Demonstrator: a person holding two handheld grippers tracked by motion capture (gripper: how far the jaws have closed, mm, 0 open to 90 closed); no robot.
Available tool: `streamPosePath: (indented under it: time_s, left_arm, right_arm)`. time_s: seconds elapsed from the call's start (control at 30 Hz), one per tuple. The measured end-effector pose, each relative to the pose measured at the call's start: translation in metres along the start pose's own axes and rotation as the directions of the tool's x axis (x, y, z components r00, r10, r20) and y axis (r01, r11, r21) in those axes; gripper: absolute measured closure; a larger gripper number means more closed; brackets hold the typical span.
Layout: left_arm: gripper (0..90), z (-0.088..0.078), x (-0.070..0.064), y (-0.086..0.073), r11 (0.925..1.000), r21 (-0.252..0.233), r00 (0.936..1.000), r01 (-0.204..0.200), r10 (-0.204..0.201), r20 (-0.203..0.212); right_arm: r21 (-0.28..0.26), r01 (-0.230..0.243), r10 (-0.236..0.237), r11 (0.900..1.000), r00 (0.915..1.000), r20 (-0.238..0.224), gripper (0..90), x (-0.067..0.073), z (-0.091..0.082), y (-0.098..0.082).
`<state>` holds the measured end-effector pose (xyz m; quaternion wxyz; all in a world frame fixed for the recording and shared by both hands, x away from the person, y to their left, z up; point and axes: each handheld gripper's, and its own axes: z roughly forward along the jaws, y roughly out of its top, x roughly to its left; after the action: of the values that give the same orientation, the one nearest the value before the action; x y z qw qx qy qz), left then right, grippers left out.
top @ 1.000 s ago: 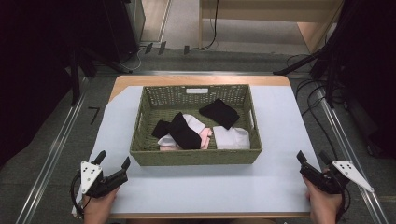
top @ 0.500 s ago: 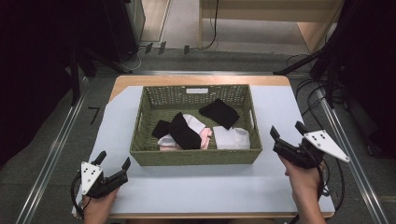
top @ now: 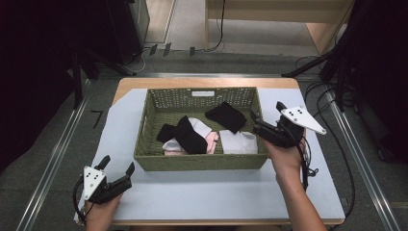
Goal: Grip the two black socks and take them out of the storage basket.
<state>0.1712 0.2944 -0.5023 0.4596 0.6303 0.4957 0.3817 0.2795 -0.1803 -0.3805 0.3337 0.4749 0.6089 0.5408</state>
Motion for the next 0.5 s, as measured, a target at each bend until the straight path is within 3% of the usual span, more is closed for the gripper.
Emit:
streamPosePath:
  time_s: [0.2, 0.5]
  left_arm:
    - [14.5, 0.000, 0.000, 0.000, 0.9999, 0.006, 1.0000, -0.009, 0.009, 0.002]
    - [14.6, 0.001, 0.000, 0.000, 0.9999, 0.007, 0.9999, -0.010, 0.010, 0.007]
  right_arm:
    - [0.018, 0.017, -0.017, 1.000, 0.9996, -0.024, 17.3, 0.019, 0.021, 0.006]
    - [0.056, 0.059, -0.057, 0.997, 0.9976, -0.040, 17.3, 0.037, 0.042, 0.006]
